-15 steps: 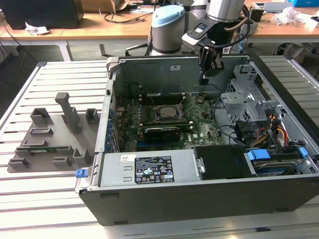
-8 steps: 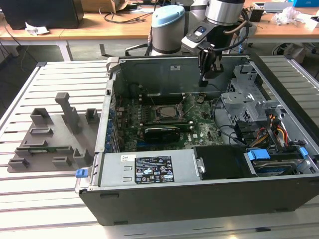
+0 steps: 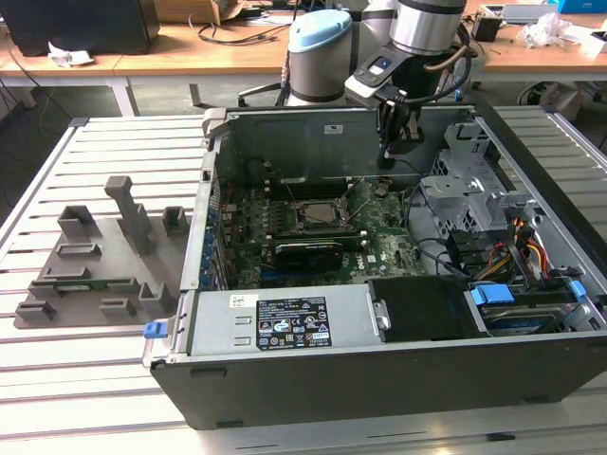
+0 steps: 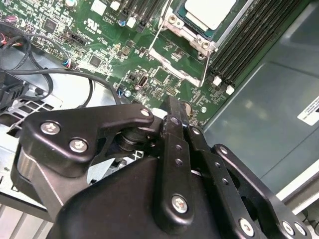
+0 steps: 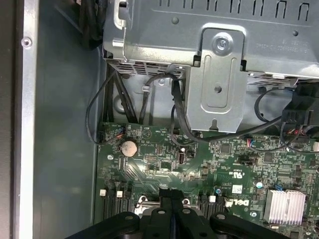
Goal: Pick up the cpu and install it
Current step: 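Close the cpu cover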
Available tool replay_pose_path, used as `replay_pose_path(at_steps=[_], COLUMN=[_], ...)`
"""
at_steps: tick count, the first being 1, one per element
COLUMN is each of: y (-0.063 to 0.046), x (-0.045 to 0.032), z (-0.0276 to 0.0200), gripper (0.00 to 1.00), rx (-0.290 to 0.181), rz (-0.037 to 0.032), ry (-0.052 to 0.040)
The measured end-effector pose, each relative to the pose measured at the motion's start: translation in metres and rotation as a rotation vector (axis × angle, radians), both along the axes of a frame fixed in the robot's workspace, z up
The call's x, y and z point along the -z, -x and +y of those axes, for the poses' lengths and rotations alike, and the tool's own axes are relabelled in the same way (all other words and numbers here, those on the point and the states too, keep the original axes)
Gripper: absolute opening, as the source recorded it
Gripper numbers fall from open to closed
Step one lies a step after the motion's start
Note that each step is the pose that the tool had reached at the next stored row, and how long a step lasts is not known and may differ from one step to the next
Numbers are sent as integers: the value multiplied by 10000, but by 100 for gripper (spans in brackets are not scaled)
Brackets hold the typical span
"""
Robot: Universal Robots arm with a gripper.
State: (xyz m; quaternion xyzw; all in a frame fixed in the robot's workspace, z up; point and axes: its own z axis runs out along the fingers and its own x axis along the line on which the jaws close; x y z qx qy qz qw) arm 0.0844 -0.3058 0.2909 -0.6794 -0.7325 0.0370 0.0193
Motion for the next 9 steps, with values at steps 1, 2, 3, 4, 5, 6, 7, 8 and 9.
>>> replay_pose_path(at_steps=[1, 2, 3, 4, 5, 6, 7, 8, 9], y=[0, 0, 0, 0, 0, 0, 0, 0, 2], x=[10, 20, 41, 59, 77, 109, 143, 171, 189], z=[0, 0, 0, 0, 0, 0, 0, 0, 0], gripper=[11, 11, 11, 11, 11, 11, 11, 11, 11], rx=[0, 0, 0, -1, -2, -2, -4, -7, -8], rz=[0, 1, 1, 1, 1, 1, 1, 1, 2], ry=[0, 0, 1, 0, -3, -11, -26, -29, -27])
